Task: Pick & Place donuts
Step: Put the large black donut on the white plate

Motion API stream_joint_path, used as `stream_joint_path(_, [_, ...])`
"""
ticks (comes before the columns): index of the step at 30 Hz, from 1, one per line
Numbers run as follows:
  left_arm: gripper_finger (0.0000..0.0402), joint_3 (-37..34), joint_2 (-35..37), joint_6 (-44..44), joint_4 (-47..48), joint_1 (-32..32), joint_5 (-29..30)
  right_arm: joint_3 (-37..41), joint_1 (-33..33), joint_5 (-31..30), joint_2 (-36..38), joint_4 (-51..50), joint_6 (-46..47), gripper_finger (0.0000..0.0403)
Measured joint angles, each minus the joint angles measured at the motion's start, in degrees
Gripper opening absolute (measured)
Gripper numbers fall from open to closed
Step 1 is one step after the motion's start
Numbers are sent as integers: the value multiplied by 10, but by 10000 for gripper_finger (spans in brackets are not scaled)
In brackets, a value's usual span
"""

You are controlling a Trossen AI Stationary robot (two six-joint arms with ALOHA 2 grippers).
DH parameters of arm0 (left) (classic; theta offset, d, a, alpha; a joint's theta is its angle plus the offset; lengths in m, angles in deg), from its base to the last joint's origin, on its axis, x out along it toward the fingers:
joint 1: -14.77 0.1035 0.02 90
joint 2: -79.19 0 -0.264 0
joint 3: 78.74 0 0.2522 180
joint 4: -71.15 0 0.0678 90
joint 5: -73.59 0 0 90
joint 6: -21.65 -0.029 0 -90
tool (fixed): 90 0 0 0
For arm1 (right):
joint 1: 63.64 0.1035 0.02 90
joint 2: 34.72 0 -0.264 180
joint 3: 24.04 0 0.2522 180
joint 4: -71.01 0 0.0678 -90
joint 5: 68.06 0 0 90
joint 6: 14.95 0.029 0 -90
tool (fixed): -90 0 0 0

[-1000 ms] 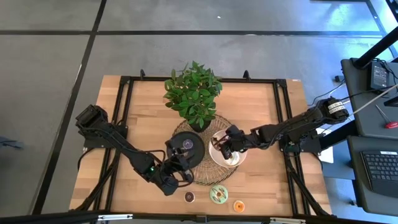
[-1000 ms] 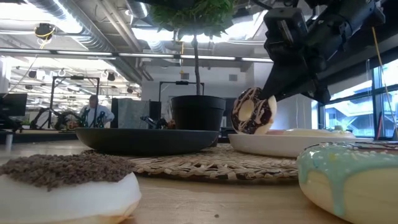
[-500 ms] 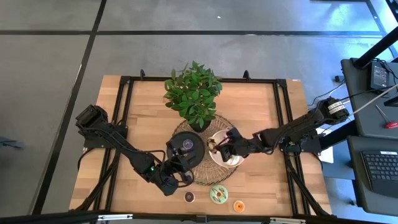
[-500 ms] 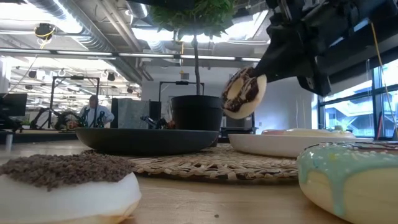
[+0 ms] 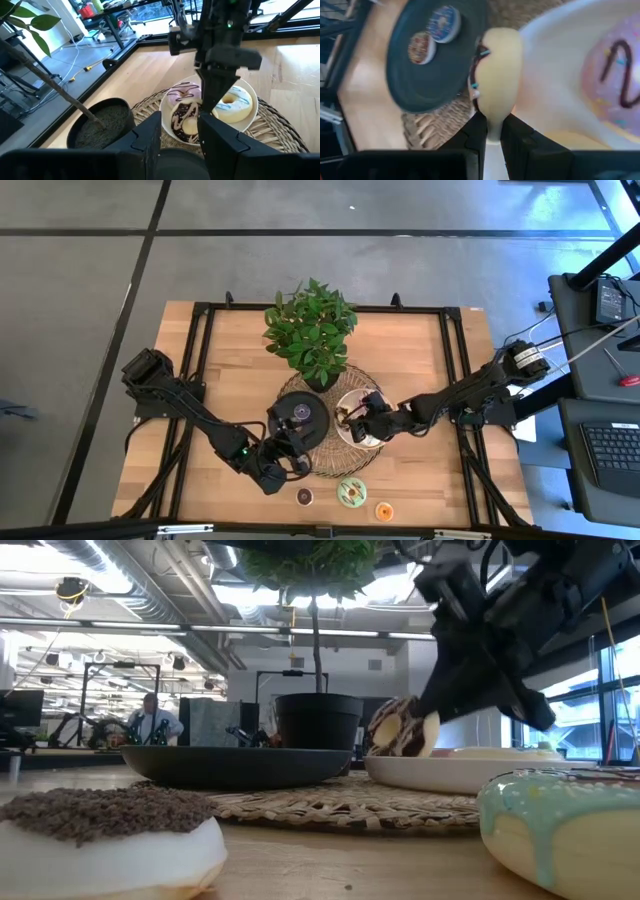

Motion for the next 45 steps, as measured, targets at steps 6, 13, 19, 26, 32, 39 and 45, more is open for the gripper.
stream_joint_path(6, [119, 0, 0, 0, 0, 0, 0, 0, 0, 3, -10, -2, 4, 53])
stream_joint_path(13, [123, 0, 0, 0, 0, 0, 0, 0, 0, 25, -10, -2, -71, 53])
stream_joint_path(19, [119, 0, 0, 0, 0, 0, 0, 0, 0, 35, -10, -2, -97, 53])
stream_joint_path(26, [122, 0, 0, 0, 0, 0, -13, 0, 0, 35, -10, -1, -94, 53])
stream_joint_path(32, [120, 0, 0, 0, 0, 0, -27, 0, 0, 35, -10, 2, -99, 53])
stream_joint_path(39, [119, 0, 0, 0, 0, -1, -28, 0, 0, 35, -10, 0, -86, 54])
stream_joint_path(45, [123, 0, 0, 0, 0, -1, -28, 0, 0, 36, -10, 0, -98, 91])
